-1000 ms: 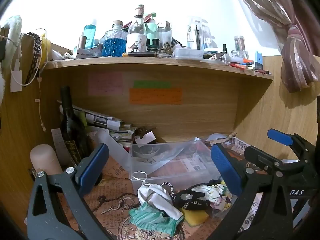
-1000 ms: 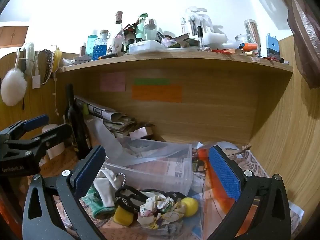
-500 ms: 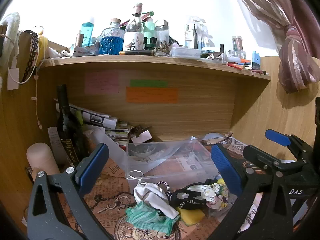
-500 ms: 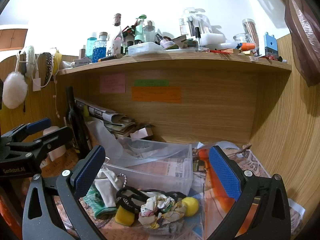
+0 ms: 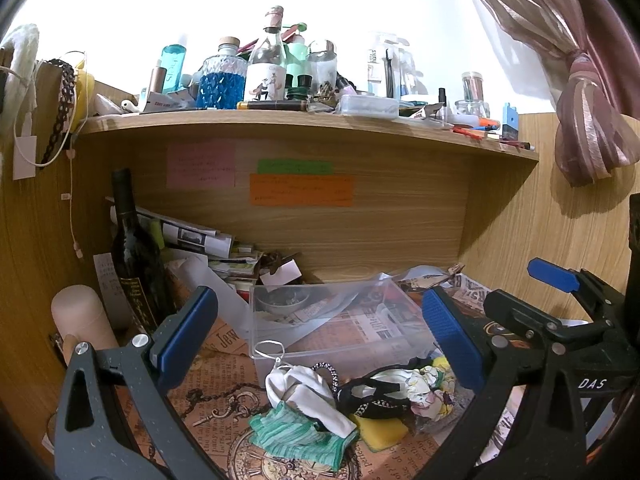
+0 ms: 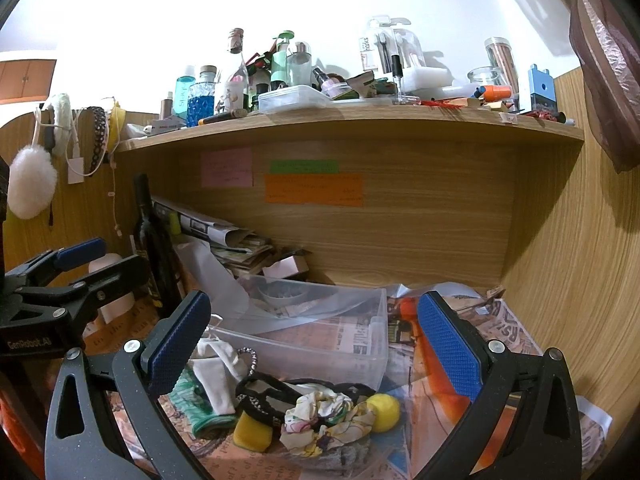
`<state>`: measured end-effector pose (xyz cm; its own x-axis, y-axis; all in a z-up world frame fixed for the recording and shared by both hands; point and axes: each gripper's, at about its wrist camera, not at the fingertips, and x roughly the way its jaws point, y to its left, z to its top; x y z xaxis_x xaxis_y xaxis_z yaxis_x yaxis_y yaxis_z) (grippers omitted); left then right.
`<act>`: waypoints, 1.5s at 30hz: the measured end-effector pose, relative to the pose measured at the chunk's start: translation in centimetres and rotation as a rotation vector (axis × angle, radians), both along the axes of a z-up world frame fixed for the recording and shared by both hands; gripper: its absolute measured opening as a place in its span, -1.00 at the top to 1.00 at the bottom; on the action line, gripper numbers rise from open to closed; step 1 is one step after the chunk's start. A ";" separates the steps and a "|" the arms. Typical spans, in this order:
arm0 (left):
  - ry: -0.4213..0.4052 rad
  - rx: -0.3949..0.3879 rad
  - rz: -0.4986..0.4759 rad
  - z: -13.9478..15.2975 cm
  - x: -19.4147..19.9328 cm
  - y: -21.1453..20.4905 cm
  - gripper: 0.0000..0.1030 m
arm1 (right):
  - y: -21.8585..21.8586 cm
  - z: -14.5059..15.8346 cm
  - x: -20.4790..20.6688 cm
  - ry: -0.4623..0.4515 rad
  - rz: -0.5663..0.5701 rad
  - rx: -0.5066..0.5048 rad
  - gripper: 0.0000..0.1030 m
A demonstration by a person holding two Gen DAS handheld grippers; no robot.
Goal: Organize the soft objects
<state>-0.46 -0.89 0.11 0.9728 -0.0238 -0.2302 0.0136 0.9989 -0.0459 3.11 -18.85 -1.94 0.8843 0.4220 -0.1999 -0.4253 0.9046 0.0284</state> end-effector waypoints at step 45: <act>0.005 -0.011 -0.013 -0.2 -0.1 -0.2 -1.00 | 0.3 0.3 -0.2 0.002 0.010 0.011 -1.00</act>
